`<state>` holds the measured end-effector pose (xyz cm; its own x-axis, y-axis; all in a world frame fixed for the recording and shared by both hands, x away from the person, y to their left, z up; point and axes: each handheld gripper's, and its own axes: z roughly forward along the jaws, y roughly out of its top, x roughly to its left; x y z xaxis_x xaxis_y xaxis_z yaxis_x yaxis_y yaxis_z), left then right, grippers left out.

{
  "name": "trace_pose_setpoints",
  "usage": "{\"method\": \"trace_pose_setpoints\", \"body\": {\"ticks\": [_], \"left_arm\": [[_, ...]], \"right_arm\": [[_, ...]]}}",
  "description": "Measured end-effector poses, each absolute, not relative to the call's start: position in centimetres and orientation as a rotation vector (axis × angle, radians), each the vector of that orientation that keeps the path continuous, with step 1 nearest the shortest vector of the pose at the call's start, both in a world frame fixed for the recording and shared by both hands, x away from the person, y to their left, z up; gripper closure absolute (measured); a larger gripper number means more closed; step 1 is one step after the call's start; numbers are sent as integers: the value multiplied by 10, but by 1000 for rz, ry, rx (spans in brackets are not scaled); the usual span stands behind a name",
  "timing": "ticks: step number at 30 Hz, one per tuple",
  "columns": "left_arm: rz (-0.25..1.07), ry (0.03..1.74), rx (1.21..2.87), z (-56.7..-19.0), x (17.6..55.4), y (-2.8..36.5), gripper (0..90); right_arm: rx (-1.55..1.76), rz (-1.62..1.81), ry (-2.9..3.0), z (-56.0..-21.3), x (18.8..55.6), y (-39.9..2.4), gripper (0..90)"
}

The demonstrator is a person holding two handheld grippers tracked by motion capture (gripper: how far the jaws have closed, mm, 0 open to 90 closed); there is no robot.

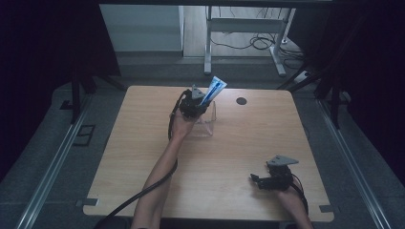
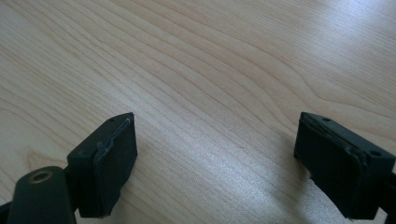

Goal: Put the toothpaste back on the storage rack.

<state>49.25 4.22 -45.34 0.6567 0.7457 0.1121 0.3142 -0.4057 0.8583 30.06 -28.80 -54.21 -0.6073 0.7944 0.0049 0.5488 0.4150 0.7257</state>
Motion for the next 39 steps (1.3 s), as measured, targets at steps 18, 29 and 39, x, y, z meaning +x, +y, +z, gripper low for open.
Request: {"method": "trace_pose_setpoints", "body": {"ticks": [18, 29, 39], "left_arm": [[594, 808, 2012, -449, 486, 47, 662], [555, 814, 1984, -442, 479, 64, 670], [526, 837, 1979, -440, 475, 65, 500]], "right_arm": [[1156, 1006, 2334, -542, 301, -288, 133], [1156, 1006, 2334, -542, 301, -288, 132], [1155, 1006, 2333, -542, 301, -288, 133]]}}
